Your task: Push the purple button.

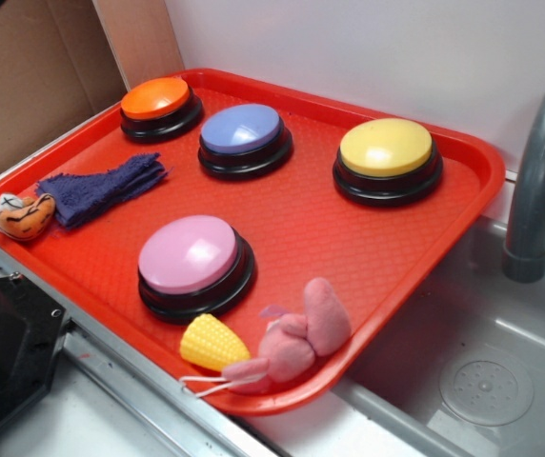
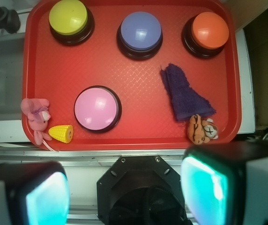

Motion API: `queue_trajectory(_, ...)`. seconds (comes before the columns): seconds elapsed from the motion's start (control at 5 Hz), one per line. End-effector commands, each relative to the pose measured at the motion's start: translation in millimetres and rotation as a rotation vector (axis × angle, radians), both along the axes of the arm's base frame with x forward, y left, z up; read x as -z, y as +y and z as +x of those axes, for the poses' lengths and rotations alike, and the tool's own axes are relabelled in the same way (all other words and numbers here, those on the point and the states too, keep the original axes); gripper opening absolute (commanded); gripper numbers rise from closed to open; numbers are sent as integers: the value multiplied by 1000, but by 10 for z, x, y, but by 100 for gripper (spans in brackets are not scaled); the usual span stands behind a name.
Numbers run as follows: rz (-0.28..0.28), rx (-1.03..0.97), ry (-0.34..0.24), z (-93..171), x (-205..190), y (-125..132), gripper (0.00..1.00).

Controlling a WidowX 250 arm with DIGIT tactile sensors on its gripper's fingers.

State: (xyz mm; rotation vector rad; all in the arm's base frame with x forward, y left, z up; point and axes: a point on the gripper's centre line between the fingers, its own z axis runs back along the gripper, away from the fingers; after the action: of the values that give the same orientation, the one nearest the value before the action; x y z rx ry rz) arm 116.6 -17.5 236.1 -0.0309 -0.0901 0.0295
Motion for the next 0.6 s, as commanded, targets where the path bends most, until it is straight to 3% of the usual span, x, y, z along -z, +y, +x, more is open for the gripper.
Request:
queue_trajectory(0.0, 0, 0, 0, 0, 0, 0, 100)
queue_trajectory(0.2, 170, 47, 56, 500, 296, 67, 100)
queue_trajectory(0.4, 176, 41, 14, 1011, 605, 45, 100)
